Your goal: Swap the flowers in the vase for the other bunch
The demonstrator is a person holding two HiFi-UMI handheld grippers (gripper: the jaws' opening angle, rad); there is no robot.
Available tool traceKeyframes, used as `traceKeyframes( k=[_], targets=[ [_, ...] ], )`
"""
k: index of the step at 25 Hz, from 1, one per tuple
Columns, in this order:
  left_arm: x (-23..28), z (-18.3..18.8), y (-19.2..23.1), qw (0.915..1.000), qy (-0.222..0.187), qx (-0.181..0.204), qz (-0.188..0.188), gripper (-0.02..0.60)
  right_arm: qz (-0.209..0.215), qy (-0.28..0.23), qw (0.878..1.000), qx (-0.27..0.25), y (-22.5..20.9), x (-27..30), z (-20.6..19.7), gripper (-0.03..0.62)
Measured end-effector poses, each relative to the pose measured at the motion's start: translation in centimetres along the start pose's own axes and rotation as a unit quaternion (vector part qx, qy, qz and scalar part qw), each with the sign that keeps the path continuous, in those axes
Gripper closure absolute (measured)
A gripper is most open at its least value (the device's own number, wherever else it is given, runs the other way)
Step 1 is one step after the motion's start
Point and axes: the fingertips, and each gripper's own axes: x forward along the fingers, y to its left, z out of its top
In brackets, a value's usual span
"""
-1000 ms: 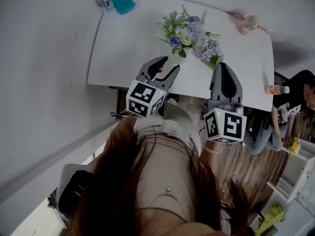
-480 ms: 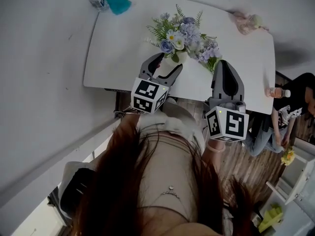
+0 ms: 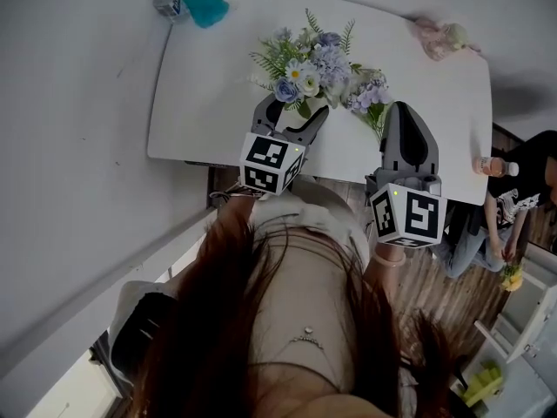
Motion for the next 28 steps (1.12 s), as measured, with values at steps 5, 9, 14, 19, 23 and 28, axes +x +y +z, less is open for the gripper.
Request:
traceKeyframes(
  k=[5, 9, 14, 19, 23, 28],
  targets=[
    [1.3, 0.4, 0.2, 1.0000, -0.003, 0.001, 0.004, 0.264, -0.006, 0.002, 1.000, -0.003, -1.1, 0.4, -0.1, 0.565],
    [2.2, 0.7, 0.4, 1.0000, -0.005, 0.001, 0.002, 0.257, -0.011, 0.005, 1.000, -0.002, -2.0, 0.6, -0.4, 0.565],
    [3.3, 1.2, 0.1, 0.9999, -0.006, 0.006, -0.005, 0.253, -0.013, 0.005, 1.000, 0.001, -2.7, 0.8, -0.5, 0.565],
    [3.6, 1.4, 0.2, 0.9998, -0.013, 0.015, 0.002, 0.255, -0.012, 0.005, 1.000, 0.002, -3.2, 1.1, -0.8, 0.565],
    [3.6, 1.7, 0.3, 0.9996, -0.022, 0.014, 0.009, 0.277, -0.009, 0.005, 1.000, 0.004, -3.5, 1.5, -0.8, 0.565],
    [3.1, 1.9, 0.5, 0.9989, -0.035, 0.023, 0.020, 0.319, -0.007, 0.002, 1.000, 0.005, -3.6, 1.7, -0.7, 0.565]
  ],
)
